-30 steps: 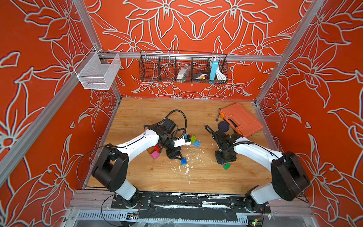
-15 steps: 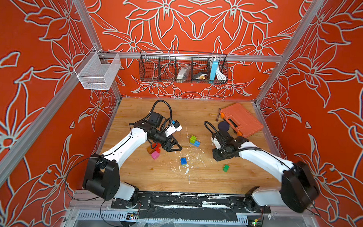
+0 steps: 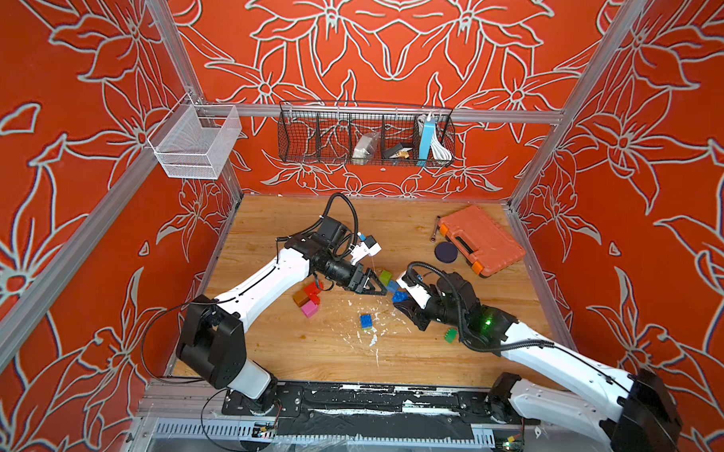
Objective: Assemble the letter h with lego
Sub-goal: Pick up the lego brick from the center of the board.
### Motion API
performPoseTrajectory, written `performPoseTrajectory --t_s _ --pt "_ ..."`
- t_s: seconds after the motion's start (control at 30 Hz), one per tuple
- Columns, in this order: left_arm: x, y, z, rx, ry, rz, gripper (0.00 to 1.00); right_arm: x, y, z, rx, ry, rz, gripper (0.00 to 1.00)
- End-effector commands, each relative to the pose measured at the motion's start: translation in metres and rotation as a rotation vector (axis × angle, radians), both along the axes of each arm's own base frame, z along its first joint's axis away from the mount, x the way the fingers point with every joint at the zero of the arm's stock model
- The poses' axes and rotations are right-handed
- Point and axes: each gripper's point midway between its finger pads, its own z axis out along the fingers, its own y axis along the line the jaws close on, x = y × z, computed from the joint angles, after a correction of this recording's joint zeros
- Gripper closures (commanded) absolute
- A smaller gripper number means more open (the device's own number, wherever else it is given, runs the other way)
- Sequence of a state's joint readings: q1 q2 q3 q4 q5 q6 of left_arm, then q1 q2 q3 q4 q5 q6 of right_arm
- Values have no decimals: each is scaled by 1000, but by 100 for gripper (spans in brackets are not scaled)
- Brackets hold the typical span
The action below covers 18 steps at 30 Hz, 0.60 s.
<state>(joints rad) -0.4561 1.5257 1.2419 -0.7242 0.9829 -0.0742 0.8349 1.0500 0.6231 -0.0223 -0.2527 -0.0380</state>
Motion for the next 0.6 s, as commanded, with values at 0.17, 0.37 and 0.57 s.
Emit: performPoseTrajectory --t_s 0.17,0.37,0.57 --pt "11 -8 -19 97 99 45 37 -4 32 27 48 -208 139 71" --pt "2 -18 -21 134 56 1 41 5 39 33 35 -225 87 73" --pt "-4 -19 -23 167 11 -26 54 17 28 37 33 -238 -11 73"
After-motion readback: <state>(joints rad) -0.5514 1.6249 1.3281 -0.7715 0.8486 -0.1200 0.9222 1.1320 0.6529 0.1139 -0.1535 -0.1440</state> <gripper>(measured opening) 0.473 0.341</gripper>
